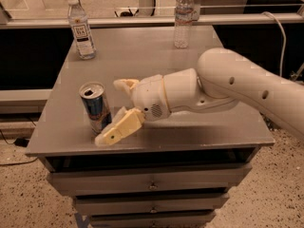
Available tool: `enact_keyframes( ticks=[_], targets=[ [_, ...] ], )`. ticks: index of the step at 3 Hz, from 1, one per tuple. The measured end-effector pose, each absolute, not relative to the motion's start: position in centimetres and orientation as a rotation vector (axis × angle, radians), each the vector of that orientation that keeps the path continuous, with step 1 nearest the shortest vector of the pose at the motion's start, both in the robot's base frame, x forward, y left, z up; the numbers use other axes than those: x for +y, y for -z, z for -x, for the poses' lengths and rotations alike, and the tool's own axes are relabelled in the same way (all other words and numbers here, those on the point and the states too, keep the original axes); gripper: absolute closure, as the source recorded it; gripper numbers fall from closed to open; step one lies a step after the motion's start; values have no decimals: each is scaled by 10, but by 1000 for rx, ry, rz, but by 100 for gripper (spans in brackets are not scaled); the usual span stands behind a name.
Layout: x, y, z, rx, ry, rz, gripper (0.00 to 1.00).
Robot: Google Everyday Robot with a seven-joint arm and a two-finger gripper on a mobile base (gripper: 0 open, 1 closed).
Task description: Pick redbull can
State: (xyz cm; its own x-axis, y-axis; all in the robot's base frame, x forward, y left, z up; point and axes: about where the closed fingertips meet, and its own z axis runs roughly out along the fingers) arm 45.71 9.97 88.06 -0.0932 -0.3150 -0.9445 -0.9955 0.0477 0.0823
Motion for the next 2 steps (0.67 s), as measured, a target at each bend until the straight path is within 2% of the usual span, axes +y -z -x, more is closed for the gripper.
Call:
enact_keyframes(
  ticks=[1,2],
  targets=[
    [127,-876,-451,1465,-1114,1358,16],
    [146,-879,-451,1412,-1126,1342,40]
  ],
)
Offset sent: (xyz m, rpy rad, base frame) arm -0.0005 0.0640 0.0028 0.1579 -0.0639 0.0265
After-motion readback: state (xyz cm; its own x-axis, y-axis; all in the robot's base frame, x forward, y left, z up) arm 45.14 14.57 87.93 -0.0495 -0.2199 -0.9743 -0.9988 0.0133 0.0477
